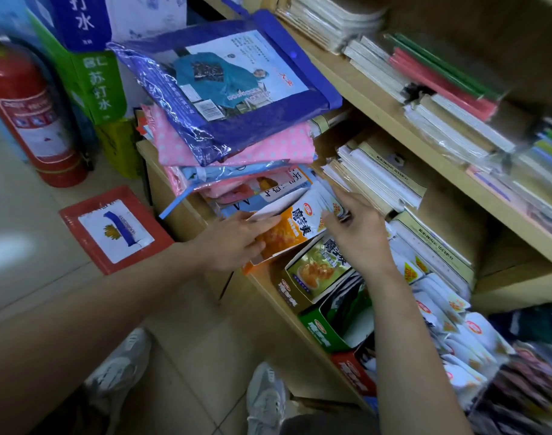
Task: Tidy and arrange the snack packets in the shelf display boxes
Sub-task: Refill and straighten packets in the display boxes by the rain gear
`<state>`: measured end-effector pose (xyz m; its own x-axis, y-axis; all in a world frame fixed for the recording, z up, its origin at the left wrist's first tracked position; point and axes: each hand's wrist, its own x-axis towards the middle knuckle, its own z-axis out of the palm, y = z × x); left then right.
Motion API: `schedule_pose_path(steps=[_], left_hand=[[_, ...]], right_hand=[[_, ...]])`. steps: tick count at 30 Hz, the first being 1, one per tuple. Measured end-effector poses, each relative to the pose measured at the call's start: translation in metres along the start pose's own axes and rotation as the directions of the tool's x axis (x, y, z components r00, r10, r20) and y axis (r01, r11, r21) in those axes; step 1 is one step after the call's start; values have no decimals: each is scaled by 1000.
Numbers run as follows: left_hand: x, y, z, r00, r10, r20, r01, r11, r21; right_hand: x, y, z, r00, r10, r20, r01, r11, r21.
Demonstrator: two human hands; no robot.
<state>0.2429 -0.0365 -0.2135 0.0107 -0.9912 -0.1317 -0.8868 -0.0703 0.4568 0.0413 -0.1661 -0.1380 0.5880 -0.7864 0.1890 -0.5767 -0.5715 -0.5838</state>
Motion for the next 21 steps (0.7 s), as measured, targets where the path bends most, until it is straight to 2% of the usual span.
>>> schedule_pose_path(steps=[3, 6, 9, 13, 16, 18, 21], left_hand=[[-2, 0, 0, 1000, 4, 18, -3, 999, -39], [-6, 6, -3, 1000, 17, -10, -17, 998, 66], [-8, 12, -4, 988, 57, -141, -40, 992, 116], [-7, 8, -3, 956, 127, -264, -119, 992, 44], [-4, 7, -1, 859, 243, -450, -256, 966, 34], [0, 9, -2, 814, 197, -547, -250, 968, -23], [8, 16, -5, 802, 63, -594, -214, 959, -187]], right_hand=[[-3, 0, -3, 999, 0, 53, 1, 1000, -22], [-5, -2, -2, 1000, 19, -24, -19, 999, 35], [-4, 2, -1, 992, 30, -125, -29, 999, 15], [1, 2, 0, 992, 21, -127, -24, 999, -24], [-1, 2, -1, 992, 17, -126, -12, 999, 34], [-4, 3, -2, 991, 37, -131, -25, 996, 89], [-7, 3, -2, 986, 32, -166, -21, 997, 72]])
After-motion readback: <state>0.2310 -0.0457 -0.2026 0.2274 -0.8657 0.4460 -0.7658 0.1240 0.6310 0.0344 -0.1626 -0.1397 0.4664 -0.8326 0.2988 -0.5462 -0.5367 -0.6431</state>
